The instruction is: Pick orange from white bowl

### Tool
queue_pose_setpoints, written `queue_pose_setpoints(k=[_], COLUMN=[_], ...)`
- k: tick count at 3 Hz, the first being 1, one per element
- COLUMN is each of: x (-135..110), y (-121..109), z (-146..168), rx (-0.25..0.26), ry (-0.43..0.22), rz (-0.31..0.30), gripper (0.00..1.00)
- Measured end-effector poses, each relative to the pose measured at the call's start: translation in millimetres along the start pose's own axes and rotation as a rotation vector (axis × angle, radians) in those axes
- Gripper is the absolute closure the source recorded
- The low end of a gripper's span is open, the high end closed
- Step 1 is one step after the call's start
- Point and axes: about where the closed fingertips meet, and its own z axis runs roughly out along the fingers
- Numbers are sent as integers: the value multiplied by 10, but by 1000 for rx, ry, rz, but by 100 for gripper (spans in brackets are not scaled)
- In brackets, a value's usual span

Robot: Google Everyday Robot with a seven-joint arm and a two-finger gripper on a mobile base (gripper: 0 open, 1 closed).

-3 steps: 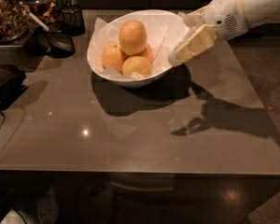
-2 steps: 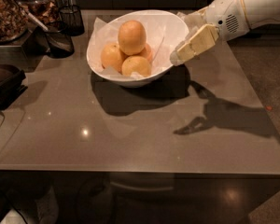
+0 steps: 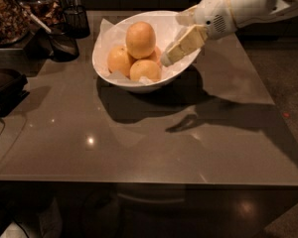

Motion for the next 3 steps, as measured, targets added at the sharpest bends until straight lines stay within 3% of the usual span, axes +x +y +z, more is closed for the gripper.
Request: queue_pose_setpoints(k=[1, 2, 3], x=[-95, -115, -140], y=[-61, -56, -87], z=[247, 270, 297], rx=[-31, -35, -23], ry=[26, 25, -10], rz=[-22, -25, -39], gripper=[0, 0, 0])
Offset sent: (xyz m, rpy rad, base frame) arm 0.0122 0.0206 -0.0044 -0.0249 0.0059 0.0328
